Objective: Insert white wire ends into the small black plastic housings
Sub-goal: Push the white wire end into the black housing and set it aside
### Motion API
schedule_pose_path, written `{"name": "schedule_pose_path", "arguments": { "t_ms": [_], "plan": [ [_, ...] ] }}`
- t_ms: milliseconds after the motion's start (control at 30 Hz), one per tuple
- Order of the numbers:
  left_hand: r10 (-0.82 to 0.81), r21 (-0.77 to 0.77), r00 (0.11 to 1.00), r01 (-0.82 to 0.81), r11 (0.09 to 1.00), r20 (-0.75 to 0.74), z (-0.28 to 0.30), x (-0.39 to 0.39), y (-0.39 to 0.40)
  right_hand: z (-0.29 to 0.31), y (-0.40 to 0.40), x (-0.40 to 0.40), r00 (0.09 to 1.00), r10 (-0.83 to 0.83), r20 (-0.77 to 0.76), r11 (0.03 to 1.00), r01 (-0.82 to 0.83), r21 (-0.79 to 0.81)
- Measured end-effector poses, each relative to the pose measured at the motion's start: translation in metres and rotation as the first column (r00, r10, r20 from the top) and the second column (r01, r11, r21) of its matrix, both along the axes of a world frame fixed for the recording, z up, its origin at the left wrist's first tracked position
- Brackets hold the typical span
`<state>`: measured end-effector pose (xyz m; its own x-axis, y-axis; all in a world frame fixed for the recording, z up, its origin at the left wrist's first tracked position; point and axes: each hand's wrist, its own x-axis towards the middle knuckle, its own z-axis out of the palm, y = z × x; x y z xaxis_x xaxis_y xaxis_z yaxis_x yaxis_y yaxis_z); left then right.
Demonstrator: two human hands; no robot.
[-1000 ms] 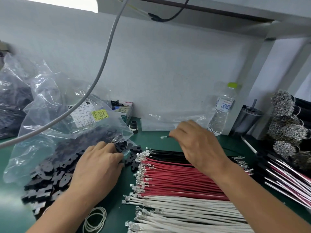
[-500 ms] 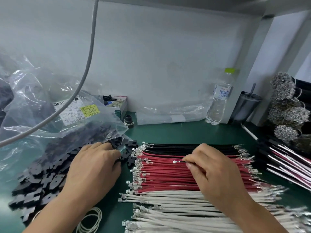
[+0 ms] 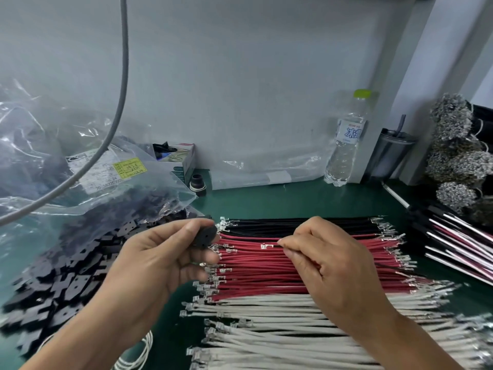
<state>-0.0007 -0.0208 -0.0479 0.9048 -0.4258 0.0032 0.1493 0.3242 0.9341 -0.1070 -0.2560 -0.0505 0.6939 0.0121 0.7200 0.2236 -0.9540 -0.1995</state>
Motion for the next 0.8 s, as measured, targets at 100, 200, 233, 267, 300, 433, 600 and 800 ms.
{"name": "schedule_pose_path", "arguments": {
  "t_ms": [100, 200, 233, 267, 300, 433, 600, 800],
  "plan": [
    [-0.077, -0.012, 0.996, 0.077, 0.997, -0.035, -0.004, 0.002, 0.001, -0.001, 0.001, 0.000, 1.000, 0.006, -0.025, 0.999, -0.006, 0.037],
    [-0.103, 0.013, 0.994, 0.104, 0.995, -0.021, -0.006, 0.002, 0.001, -0.001, 0.002, 0.000, 0.999, 0.010, -0.039, 0.998, -0.007, 0.067],
    [-0.112, 0.006, 0.994, 0.112, 0.994, -0.018, -0.006, 0.002, 0.001, -0.001, 0.002, 0.000, 0.999, 0.011, -0.040, 0.997, -0.008, 0.073],
    [-0.117, -0.008, 0.993, 0.117, 0.993, -0.021, -0.006, 0.002, 0.001, 0.000, 0.002, 0.000, 0.999, 0.014, -0.041, 0.997, -0.011, 0.081],
    [-0.118, -0.022, 0.993, 0.117, 0.993, -0.026, -0.006, 0.002, 0.001, 0.000, 0.003, 0.000, 0.999, 0.018, -0.040, 0.996, -0.014, 0.090],
    [-0.109, -0.009, 0.994, 0.109, 0.994, -0.029, -0.007, 0.001, 0.000, 0.003, 0.007, -0.001, 0.999, 0.032, -0.013, 0.995, -0.030, 0.096],
    [-0.131, 0.002, 0.991, 0.131, 0.991, -0.035, -0.005, -0.004, -0.002, 0.005, 0.012, -0.002, 0.999, 0.041, 0.014, 0.994, -0.042, 0.103],
    [-0.016, 0.190, 0.983, -0.020, 0.982, 0.184, 0.003, -0.020, -0.008, 0.013, 0.019, -0.005, 0.997, 0.066, 0.046, 0.994, -0.070, 0.083]
  ]
}}
